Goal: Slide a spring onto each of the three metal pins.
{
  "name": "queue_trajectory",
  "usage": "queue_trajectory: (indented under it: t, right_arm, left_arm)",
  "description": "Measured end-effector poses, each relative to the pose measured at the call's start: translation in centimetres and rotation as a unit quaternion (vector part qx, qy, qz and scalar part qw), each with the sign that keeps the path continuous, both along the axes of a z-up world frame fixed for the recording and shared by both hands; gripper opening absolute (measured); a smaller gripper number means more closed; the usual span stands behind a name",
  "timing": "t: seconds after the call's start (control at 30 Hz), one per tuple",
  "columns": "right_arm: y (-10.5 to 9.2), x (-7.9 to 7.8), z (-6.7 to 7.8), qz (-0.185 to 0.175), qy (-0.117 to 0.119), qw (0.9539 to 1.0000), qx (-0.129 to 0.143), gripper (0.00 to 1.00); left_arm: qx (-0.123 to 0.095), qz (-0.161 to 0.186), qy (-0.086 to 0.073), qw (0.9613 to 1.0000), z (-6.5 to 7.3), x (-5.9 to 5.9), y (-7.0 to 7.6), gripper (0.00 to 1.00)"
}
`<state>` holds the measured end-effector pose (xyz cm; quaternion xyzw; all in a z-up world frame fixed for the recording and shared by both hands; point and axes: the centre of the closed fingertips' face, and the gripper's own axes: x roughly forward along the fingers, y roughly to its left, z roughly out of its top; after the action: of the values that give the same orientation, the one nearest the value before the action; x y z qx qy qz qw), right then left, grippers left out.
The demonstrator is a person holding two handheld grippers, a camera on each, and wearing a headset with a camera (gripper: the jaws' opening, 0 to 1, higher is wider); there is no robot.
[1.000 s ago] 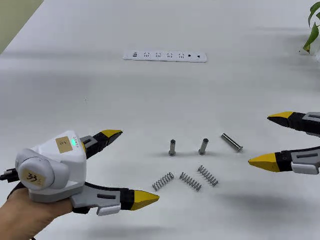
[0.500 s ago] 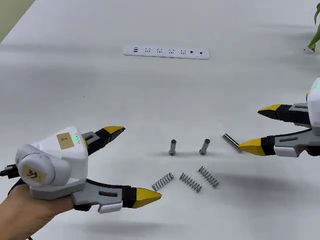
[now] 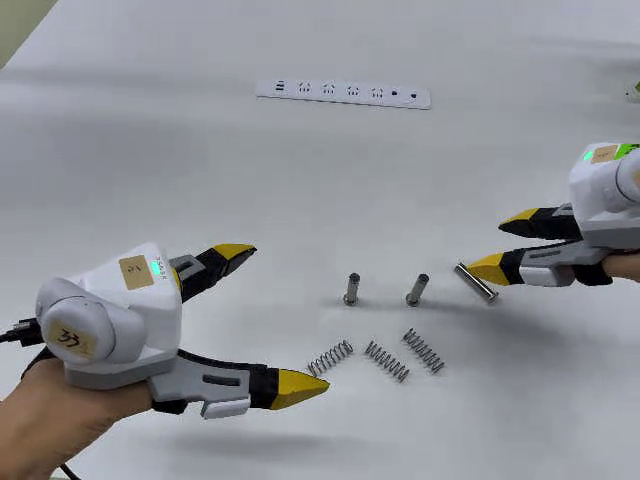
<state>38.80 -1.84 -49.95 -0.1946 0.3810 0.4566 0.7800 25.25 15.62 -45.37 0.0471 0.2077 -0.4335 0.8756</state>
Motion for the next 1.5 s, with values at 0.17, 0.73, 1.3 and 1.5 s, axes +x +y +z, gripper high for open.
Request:
queue_trajectory:
  t: [0.17, 0.73, 1.3, 1.5]
  right_arm:
    - [0.1, 0.1, -1.6, -0.003, 0.017, 0.9997, -0.017, 0.33]
    - [0.5, -1.1, -4.5, -0.027, 0.082, 0.9937, -0.072, 0.19]
    - [0.4, -0.7, -5.6, -0.021, 0.107, 0.9867, -0.121, 0.12]
    - [0.3, -0.5, -5.8, -0.015, 0.099, 0.9850, -0.141, 0.10]
  left_arm:
    - [-0.002, 0.002, 0.001, 1.0000, -0.1, 0.1, 0.1, 1.00]
    - [-0.016, 0.015, 0.009, 0.9997, -0.5, 0.3, 0.1, 1.00]
    - [-0.023, 0.021, 0.015, 0.9994, -0.7, 0.2, 0.2, 1.00]
    - [-0.024, 0.022, 0.015, 0.9993, -0.7, 0.2, 0.3, 1.00]
